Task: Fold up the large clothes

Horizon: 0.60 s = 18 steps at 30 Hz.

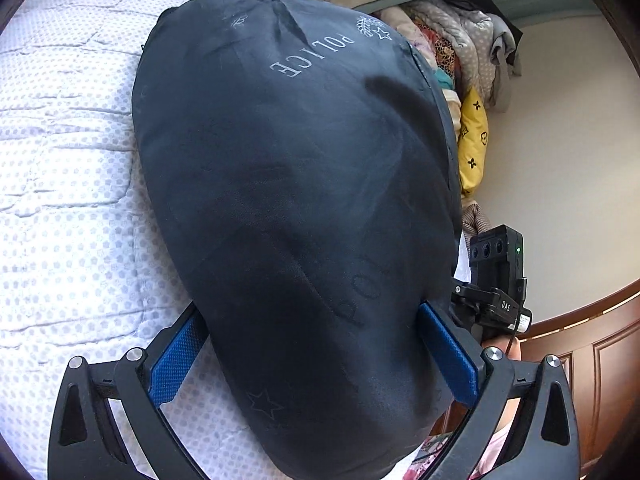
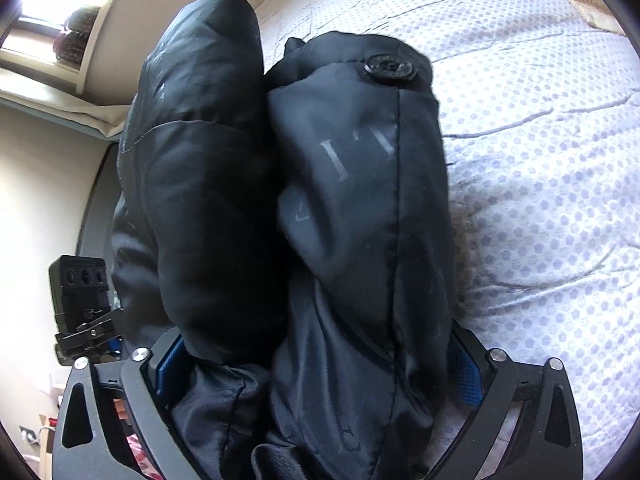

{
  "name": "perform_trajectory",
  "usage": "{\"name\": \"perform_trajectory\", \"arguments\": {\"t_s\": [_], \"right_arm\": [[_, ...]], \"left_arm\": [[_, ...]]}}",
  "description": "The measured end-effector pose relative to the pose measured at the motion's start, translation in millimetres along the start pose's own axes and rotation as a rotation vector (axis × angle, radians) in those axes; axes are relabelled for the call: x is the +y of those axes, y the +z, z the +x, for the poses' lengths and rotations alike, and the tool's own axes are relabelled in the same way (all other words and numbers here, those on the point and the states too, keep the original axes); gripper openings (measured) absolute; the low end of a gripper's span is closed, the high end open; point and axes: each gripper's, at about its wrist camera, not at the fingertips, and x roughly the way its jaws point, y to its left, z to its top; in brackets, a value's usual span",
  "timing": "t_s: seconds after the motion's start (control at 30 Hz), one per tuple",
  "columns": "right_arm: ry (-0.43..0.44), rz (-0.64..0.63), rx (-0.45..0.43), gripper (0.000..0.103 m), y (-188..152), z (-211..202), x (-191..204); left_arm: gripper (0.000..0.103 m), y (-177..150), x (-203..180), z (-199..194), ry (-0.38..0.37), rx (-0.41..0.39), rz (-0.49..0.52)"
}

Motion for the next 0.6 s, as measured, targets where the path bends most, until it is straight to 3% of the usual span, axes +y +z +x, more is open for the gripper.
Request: {"name": "perform_trajectory", "arguments": {"t_s": [0.07,0.2,0.4,0.6], "right_arm": [[0.055,0.021,0.013,0.085,-0.6,5.0,9.5],[0.075,0.030,0.022,0.084,-4.5,10.1,4.7],[0.109,0.035,0.007,0.081,-8.7,13.5,4.3],[0.145,0.018,-0.025,0.071,-17.8,5.0,11.8]], "left_arm": [[0.103,-1.4,-6.9,0.0,0.037,-0.013,0.036],[0.102,-8.3,-29.9,5.5,0.124,-0.030,0.137],[0.094,-8.4,-34.8,2.5,0.122,-0.050,0.161],[0.088,-7.6,-46.2,-13.2,0.145,-0.093,0.222]]}}
